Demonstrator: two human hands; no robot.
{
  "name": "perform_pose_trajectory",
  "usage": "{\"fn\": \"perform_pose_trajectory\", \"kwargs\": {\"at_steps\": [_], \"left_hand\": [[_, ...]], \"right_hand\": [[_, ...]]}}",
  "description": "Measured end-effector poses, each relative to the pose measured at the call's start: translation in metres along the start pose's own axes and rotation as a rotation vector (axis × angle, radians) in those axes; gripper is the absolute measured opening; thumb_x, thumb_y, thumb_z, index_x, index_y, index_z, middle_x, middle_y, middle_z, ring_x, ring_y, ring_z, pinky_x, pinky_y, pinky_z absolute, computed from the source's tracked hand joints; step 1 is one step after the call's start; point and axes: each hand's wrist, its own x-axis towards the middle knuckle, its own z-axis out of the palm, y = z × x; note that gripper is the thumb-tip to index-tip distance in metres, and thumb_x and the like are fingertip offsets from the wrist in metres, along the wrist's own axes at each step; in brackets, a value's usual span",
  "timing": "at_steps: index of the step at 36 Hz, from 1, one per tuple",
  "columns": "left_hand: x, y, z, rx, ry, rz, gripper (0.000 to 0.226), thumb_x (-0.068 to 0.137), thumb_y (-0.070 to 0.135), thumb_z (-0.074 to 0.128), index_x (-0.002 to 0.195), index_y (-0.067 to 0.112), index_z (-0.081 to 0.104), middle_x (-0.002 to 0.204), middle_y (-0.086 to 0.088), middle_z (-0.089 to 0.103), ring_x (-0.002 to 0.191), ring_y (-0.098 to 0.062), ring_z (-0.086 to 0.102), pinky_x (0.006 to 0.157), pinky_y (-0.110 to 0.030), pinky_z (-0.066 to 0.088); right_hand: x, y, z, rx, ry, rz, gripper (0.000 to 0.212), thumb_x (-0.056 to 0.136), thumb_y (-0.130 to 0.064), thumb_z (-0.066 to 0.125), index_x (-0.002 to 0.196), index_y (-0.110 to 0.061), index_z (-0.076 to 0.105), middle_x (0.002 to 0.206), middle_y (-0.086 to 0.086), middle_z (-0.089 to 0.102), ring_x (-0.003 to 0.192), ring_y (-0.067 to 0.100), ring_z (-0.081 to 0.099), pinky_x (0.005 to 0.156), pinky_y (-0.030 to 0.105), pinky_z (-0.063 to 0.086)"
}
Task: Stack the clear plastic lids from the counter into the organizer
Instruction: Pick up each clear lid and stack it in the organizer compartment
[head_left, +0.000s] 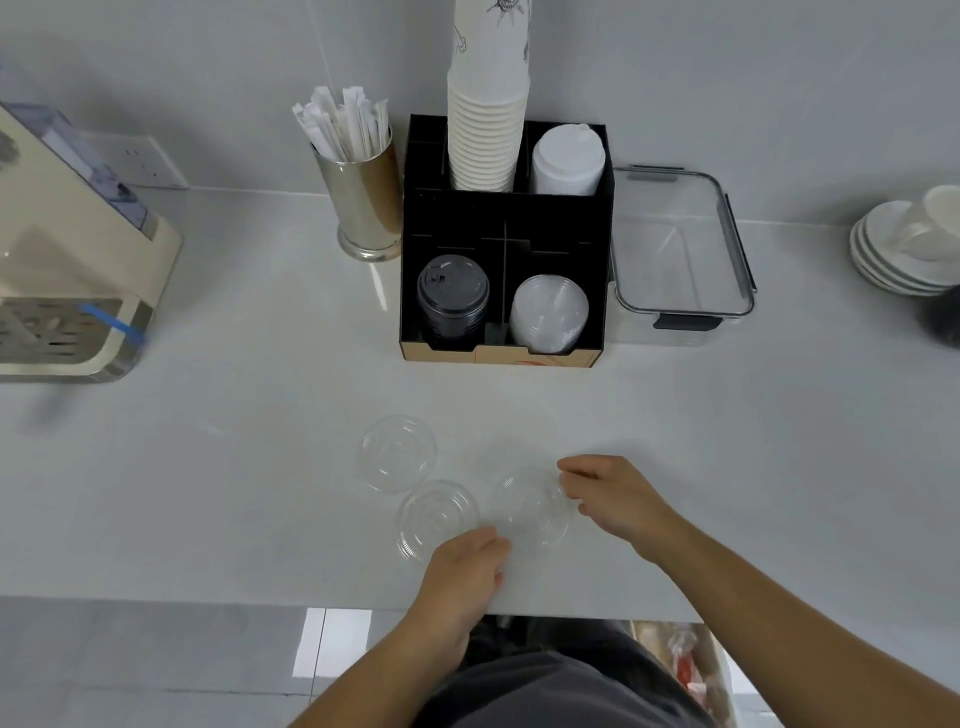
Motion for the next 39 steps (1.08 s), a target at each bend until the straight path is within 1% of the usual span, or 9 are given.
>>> {"fn": "perform_pose_trajectory", "kwargs": {"at_steps": [5, 9, 13, 20, 26, 29, 33, 37, 39], "left_hand": [[0.009, -0.004, 0.0, -0.054, -0.022, -0.062, 0.021, 0.089, 0.01, 0.057, 0.069, 0.016, 0.058, 0.077, -0.001, 0.05, 0.079, -0.013, 0.05, 0.088, -0.027, 0.05], [0.01, -0.006, 0.0, -0.125, -0.009, -0.055, 0.016, 0.091, 0.007, 0.056, 0.078, 0.013, 0.063, 0.085, -0.004, 0.056, 0.088, -0.015, 0.055, 0.087, -0.024, 0.051], [0.011, -0.005, 0.0, -0.149, 0.007, -0.047, 0.008, 0.092, 0.008, 0.056, 0.089, 0.012, 0.063, 0.095, -0.006, 0.055, 0.094, -0.018, 0.054, 0.085, -0.025, 0.052], [0.008, 0.002, -0.001, -0.145, 0.008, -0.042, 0.012, 0.092, 0.01, 0.058, 0.088, 0.009, 0.069, 0.096, -0.005, 0.062, 0.096, -0.017, 0.059, 0.09, -0.028, 0.053], [0.005, 0.017, -0.004, -0.095, -0.012, 0.023, 0.006, 0.086, 0.013, 0.059, 0.09, 0.017, 0.057, 0.094, -0.004, 0.05, 0.091, -0.018, 0.047, 0.089, -0.026, 0.049], [0.001, 0.028, -0.005, -0.078, -0.015, 0.036, 0.018, 0.072, 0.021, 0.06, 0.09, 0.02, 0.056, 0.092, -0.002, 0.049, 0.09, -0.017, 0.044, 0.085, -0.029, 0.044], [0.002, 0.041, -0.005, -0.105, 0.022, 0.061, 0.008, 0.078, 0.017, 0.063, 0.085, 0.014, 0.06, 0.089, -0.006, 0.053, 0.087, -0.019, 0.049, 0.085, -0.031, 0.047], [0.0, 0.056, -0.007, -0.142, 0.047, 0.09, 0.016, 0.092, 0.009, 0.06, 0.079, 0.014, 0.067, 0.091, -0.007, 0.062, 0.089, -0.021, 0.058, 0.094, -0.037, 0.055], [0.0, 0.065, -0.006, -0.153, 0.053, 0.118, 0.02, 0.094, 0.009, 0.059, 0.079, 0.017, 0.068, 0.092, -0.007, 0.064, 0.091, -0.021, 0.06, 0.093, -0.035, 0.055]], "right_hand": [[-0.001, 0.0, 0.0, 0.045, 0.005, 0.01, 0.017, 0.091, -0.02, 0.061, 0.083, -0.031, 0.07, 0.119, 0.013, 0.068, 0.111, 0.032, 0.063, 0.102, 0.048, 0.05], [-0.001, 0.002, -0.002, 0.064, 0.005, 0.028, 0.026, 0.09, -0.014, 0.057, 0.108, 0.001, 0.069, 0.117, 0.026, 0.064, 0.11, 0.043, 0.059, 0.101, 0.056, 0.048], [0.002, 0.004, -0.003, 0.102, 0.003, 0.05, 0.022, 0.092, -0.012, 0.057, 0.106, -0.016, 0.073, 0.099, 0.0, 0.071, 0.089, 0.022, 0.066, 0.098, 0.043, 0.054], [0.004, 0.007, -0.005, 0.146, 0.009, 0.036, 0.025, 0.094, -0.011, 0.056, 0.113, -0.014, 0.07, 0.094, 0.001, 0.07, 0.081, 0.015, 0.064, 0.091, 0.034, 0.055], [0.0, -0.002, -0.008, 0.148, 0.006, -0.008, 0.021, 0.093, -0.012, 0.056, 0.095, -0.022, 0.074, 0.087, 0.002, 0.067, 0.079, 0.017, 0.062, 0.098, 0.043, 0.053], [-0.001, -0.01, -0.01, 0.138, 0.019, -0.036, 0.021, 0.093, -0.013, 0.056, 0.088, -0.023, 0.075, 0.086, 0.001, 0.068, 0.079, 0.017, 0.062, 0.098, 0.044, 0.053], [-0.001, -0.016, -0.012, 0.083, 0.045, -0.074, 0.024, 0.091, -0.014, 0.055, 0.098, 0.004, 0.068, 0.086, 0.022, 0.059, 0.075, 0.018, 0.051, 0.098, 0.056, 0.048], [-0.001, -0.026, -0.015, 0.041, 0.088, -0.132, 0.026, 0.091, -0.014, 0.054, 0.103, 0.008, 0.064, 0.084, 0.022, 0.056, 0.073, 0.03, 0.052, 0.074, 0.037, 0.05], [-0.001, -0.031, -0.019, 0.051, 0.093, -0.153, 0.022, 0.092, -0.016, 0.056, 0.094, 0.0, 0.071, 0.079, 0.006, 0.061, 0.078, 0.036, 0.061, 0.079, 0.041, 0.054]]}}
